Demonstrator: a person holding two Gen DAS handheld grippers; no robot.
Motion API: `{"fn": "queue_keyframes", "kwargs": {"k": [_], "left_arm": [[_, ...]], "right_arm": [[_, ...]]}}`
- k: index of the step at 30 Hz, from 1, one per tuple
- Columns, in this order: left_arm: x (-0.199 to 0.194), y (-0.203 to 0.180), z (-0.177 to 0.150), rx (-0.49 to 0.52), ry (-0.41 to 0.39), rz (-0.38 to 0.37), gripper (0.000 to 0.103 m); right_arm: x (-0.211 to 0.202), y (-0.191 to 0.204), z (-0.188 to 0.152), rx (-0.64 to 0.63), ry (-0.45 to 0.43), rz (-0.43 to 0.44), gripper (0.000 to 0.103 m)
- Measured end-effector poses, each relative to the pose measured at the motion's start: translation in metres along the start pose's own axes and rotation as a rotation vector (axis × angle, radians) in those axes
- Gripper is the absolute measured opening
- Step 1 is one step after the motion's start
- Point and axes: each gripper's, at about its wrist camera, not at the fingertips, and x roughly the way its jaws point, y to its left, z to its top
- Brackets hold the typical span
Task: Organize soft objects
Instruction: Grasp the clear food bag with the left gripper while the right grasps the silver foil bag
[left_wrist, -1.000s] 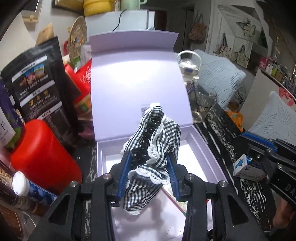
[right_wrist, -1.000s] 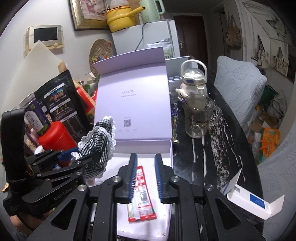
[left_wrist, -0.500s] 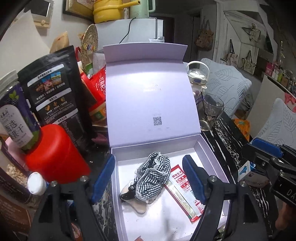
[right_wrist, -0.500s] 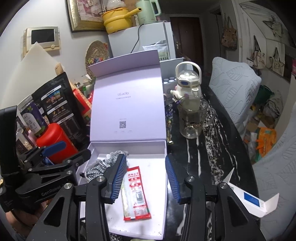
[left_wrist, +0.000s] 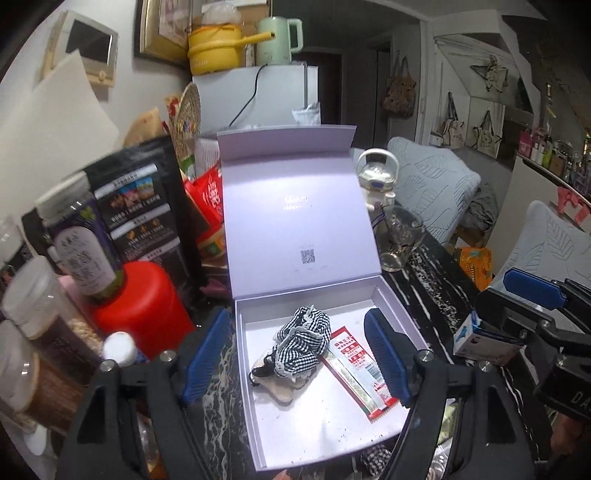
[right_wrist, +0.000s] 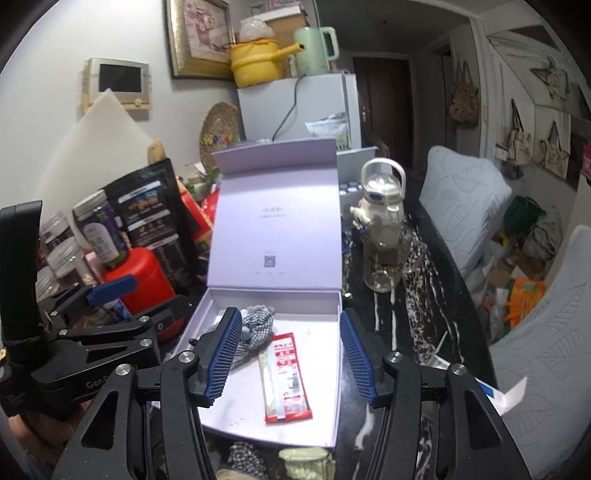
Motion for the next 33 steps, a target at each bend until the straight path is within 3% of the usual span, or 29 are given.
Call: {"fn": "queue_keyframes", "kwargs": {"k": [15, 19, 33], "left_arm": [[-0.08, -0.002, -0.017, 0.046, -0.071, -0.022, 0.076], [-0.09, -0.004, -0.027, 0.059, -0.075, -0.028, 0.077], [-0.121, -0.01, -0.073, 0.11, -0.076, -0.084, 0.078]], "right_arm": [[-0.083, 0.034, -0.017, -0.061, -0.108, -0.018, 0.074], [-0.098, 0.039, -0.026, -0.066, -0.123, -0.016, 0.08], [-0.143, 0.054, -0.073, -0.073, -0.153, -0.052, 0.086]]}}
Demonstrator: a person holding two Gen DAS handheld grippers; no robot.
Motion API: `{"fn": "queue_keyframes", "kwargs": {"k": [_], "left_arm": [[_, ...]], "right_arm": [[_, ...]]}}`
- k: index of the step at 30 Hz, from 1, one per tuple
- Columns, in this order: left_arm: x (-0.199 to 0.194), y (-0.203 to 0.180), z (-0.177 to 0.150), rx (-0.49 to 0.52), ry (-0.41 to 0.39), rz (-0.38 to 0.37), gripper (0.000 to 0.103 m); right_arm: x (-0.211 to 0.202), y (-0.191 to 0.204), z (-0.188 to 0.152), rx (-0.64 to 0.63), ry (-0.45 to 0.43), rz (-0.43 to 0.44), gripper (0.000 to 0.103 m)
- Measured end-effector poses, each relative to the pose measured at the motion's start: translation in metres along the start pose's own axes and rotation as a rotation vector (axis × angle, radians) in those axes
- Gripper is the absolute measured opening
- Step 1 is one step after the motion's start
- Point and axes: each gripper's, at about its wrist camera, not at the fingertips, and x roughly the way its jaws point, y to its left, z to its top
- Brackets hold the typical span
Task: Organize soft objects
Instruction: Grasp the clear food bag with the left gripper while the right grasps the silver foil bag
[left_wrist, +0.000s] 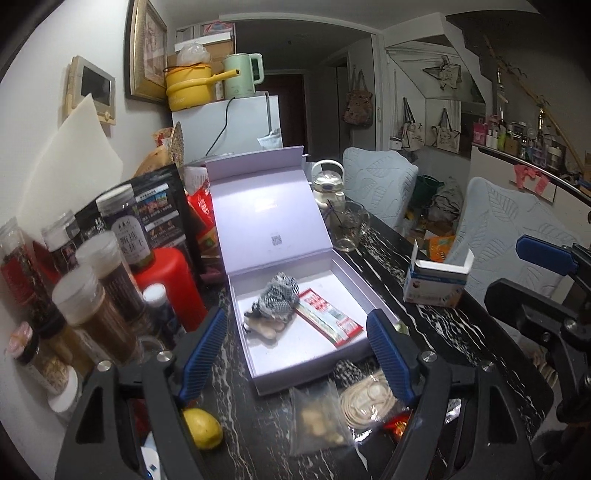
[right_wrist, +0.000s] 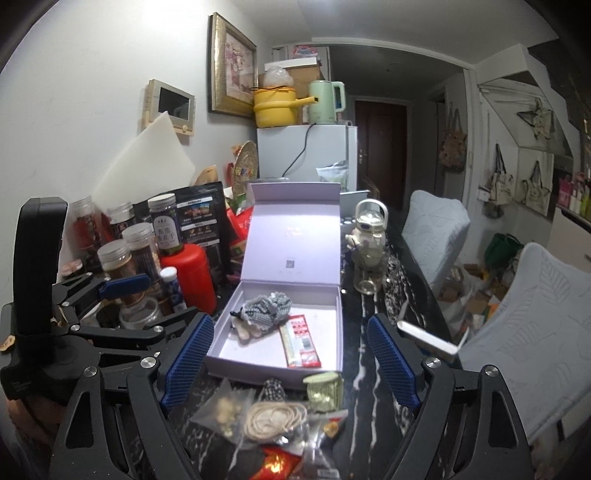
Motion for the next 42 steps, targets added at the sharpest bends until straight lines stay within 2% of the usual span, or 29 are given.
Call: {"fn": "queue_keyframes", "kwargs": {"k": [8, 11, 14, 17, 20, 27, 29, 31, 34, 42], "left_arm": [[0.0, 0.004, -0.031, -0.073, 0.036, -0.049, 0.078], [0.006, 0.007, -0.047, -0.105, 0.028, -0.014, 0.078], [0.017, 0.008, -0.06, -0.122, 0.062, -0.017, 0.078], [0.028, 0.009, -0.071, -0.13, 0.1, -0.044, 0.078], [0.041, 0.007, -0.084, -0.122, 0.129, -0.04, 0.078], [0.072, 0.001, -0.105, -0.138, 0.218, -0.116, 0.078], [0.079, -0.003, -0.107, -0.131, 0.237, -0.117, 0.078], [0.088, -0.005, -0.11, -0.124, 0.268, -0.098, 0.078], [0.098, -0.003, -0.113, -0.145, 0.302, -0.11, 0.078], [0.109, 0.005, -0.118, -0.18, 0.33, -0.14, 0.078]], "right_arm": [[-0.008, -0.004, -0.036, 0.048, 0.042, -0.029, 0.087], [-0.001, -0.008, -0.055, 0.073, 0.08, -0.012, 0.087], [0.011, -0.011, -0.071, 0.079, 0.124, -0.01, 0.087], [0.019, -0.012, -0.085, 0.053, 0.131, -0.017, 0.087], [0.031, -0.017, -0.101, 0.048, 0.159, -0.032, 0.087], [0.055, -0.037, -0.134, 0.134, 0.249, -0.059, 0.087], [0.061, -0.044, -0.143, 0.152, 0.278, -0.074, 0.087], [0.067, -0.048, -0.149, 0.163, 0.304, -0.078, 0.087], [0.076, -0.054, -0.154, 0.182, 0.337, -0.084, 0.087], [0.108, -0.056, -0.156, 0.18, 0.411, -0.045, 0.087]]}}
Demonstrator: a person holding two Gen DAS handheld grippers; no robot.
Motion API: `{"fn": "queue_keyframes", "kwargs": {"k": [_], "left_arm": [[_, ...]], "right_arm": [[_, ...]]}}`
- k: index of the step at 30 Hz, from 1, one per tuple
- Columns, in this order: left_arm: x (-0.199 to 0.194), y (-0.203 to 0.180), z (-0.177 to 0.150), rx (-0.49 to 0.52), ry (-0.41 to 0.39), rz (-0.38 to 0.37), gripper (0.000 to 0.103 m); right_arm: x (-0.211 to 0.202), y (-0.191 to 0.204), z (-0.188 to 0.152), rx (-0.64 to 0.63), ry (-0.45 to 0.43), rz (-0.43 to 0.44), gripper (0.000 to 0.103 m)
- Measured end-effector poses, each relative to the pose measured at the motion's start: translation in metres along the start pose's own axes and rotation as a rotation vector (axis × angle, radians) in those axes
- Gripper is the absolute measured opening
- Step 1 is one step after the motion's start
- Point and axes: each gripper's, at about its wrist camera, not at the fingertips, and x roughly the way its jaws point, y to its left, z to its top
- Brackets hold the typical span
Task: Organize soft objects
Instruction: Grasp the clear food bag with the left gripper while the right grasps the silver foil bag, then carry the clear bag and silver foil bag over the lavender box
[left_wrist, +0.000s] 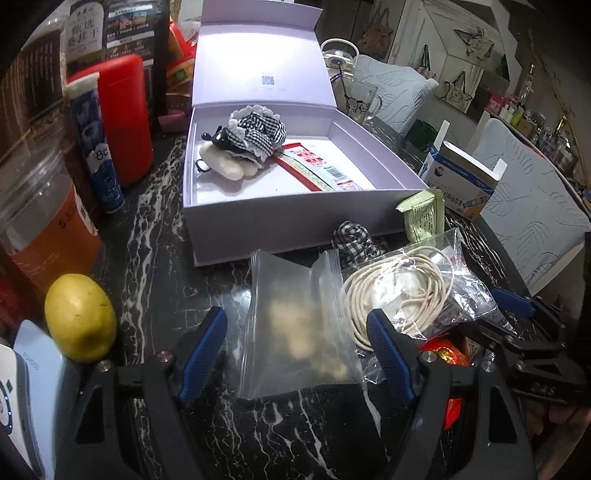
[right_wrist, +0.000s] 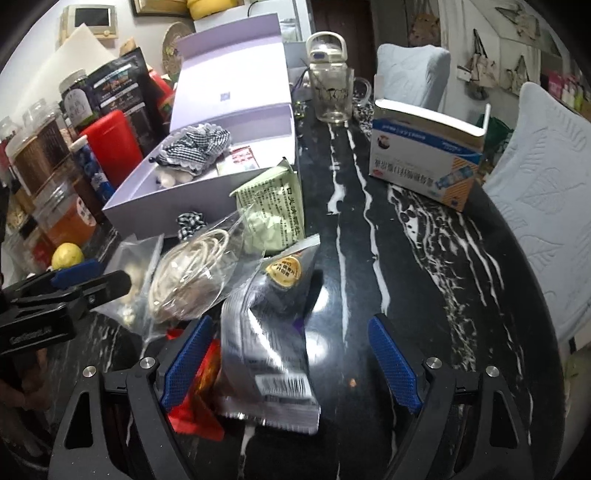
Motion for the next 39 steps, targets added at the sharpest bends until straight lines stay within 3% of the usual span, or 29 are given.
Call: {"fn": "queue_keyframes", "kwargs": {"k": [3, 5, 7, 13, 20, 24, 29, 30, 32, 35, 39], "left_arm": [[0.004, 0.0, 0.0, 0.004, 0.013, -0.018, 0.078], [0.006, 0.001, 0.0, 0.0, 0.018, -0.033, 0.078], [0.01, 0.001, 0.0, -0.006, 0.03, -0.044, 0.078], [0.021, 0.007, -0.001, -0.015, 0.046, -0.005, 0.078], [0.028, -0.002, 0.0, 0.043, 0.046, 0.044, 0.078], [0.032, -0.008, 0.0, 0.083, 0.052, 0.108, 0.078], [0.034, -0.007, 0.0, 0.075, 0.038, 0.144, 0.078], [0.034, -0.006, 0.0, 0.074, 0.033, 0.146, 0.077], [0.031, -0.005, -0.001, 0.07, 0.017, 0.151, 0.061], [0.029, -0.002, -0.001, 0.059, 0.008, 0.155, 0.052], [0.025, -0.001, -0.004, 0.053, 0.007, 0.154, 0.049]], "right_arm": [[0.008, -0.005, 0.001, 0.011, 0.0, 0.006, 0.079], [0.012, -0.011, 0.0, 0.026, 0.008, -0.006, 0.069], [0.015, -0.015, -0.001, 0.025, 0.018, -0.01, 0.051], [0.009, -0.024, -0.008, 0.01, -0.008, -0.052, 0.049], [0.007, -0.03, -0.009, 0.039, -0.014, -0.022, 0.049], [0.006, -0.032, -0.009, 0.05, -0.018, -0.008, 0.049], [0.006, -0.033, -0.009, 0.055, -0.019, -0.002, 0.049], [0.006, -0.033, -0.009, 0.054, -0.019, -0.002, 0.049], [0.006, -0.033, -0.01, 0.053, -0.019, -0.003, 0.049], [0.005, -0.033, -0.01, 0.053, -0.019, -0.003, 0.049], [0.005, -0.033, -0.01, 0.051, -0.019, -0.006, 0.049]]}}
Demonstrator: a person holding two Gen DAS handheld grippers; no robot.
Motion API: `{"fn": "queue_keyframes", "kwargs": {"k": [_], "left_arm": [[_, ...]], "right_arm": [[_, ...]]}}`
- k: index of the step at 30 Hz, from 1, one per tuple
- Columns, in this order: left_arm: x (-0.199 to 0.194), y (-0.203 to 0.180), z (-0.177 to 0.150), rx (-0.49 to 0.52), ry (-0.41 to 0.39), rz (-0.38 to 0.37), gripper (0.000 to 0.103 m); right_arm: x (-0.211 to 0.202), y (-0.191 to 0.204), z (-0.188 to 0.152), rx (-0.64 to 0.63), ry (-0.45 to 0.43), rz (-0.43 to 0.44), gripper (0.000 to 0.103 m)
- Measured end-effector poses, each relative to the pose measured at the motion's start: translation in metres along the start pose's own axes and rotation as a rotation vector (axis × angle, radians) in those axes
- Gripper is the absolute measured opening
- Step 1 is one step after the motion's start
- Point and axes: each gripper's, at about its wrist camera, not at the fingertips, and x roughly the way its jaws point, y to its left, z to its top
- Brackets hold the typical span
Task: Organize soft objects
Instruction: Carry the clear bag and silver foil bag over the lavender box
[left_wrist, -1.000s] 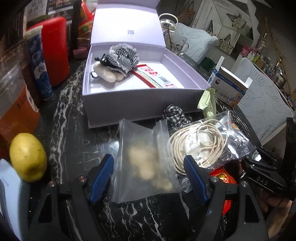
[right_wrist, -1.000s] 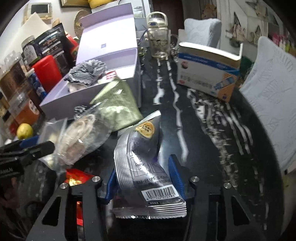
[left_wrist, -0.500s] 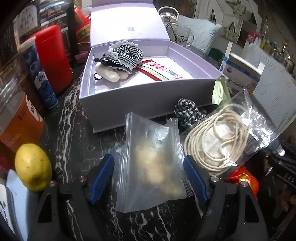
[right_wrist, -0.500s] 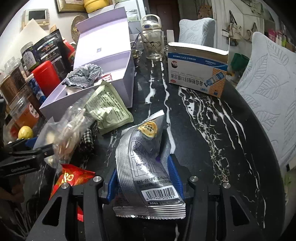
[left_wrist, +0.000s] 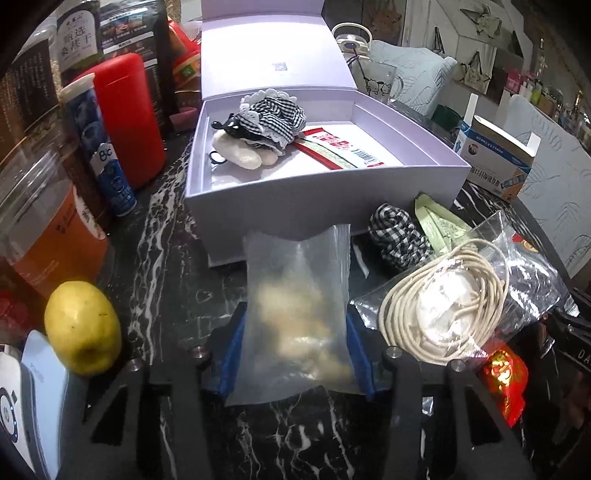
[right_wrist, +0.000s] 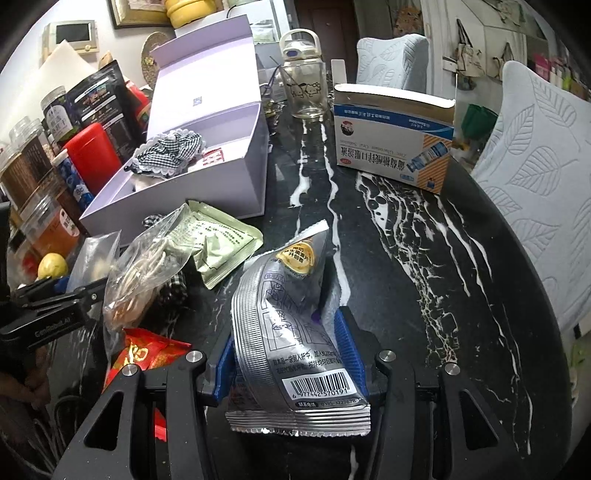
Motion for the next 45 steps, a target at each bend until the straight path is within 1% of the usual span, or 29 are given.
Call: {"fn": "queue_keyframes", "kwargs": {"k": [6, 9, 13, 17, 22, 26, 34, 40, 45], "left_arm": [[-0.009, 0.006, -0.007, -0.036, 0.018, -0.071, 0.049], [-0.016, 0.006, -0.01, -0.032, 0.006, -0.057, 0.049], [-0.025, 0.007, -0.013, -0.036, -0.007, -0.068, 0.049], [-0.031, 0.007, -0.015, -0.032, -0.018, -0.066, 0.049], [-0.041, 0.005, -0.018, -0.024, -0.032, -0.086, 0.049], [-0.051, 0.003, -0.018, -0.02, -0.047, -0.118, 0.049], [-0.074, 0.0, -0.012, -0.008, -0.108, -0.131, 0.049], [-0.092, -0.007, 0.0, 0.017, -0.167, -0.149, 0.049], [-0.113, -0.013, 0.018, 0.041, -0.246, -0.162, 0.049]], "right_arm": [[0.001, 0.003, 0.0, -0.012, 0.002, -0.014, 0.049], [0.002, 0.006, 0.001, -0.021, 0.004, -0.029, 0.048], [0.0, 0.007, 0.0, -0.006, 0.0, -0.044, 0.044], [-0.005, 0.008, -0.005, 0.002, -0.009, -0.027, 0.042], [-0.018, 0.009, -0.012, 0.004, -0.032, -0.032, 0.042], [-0.03, 0.01, -0.016, 0.018, -0.04, -0.002, 0.042], [-0.056, 0.015, -0.023, 0.044, -0.052, 0.064, 0.042], [-0.075, 0.024, -0.013, 0.01, -0.087, 0.104, 0.042], [-0.094, 0.033, 0.008, -0.034, -0.141, 0.161, 0.042]]}}
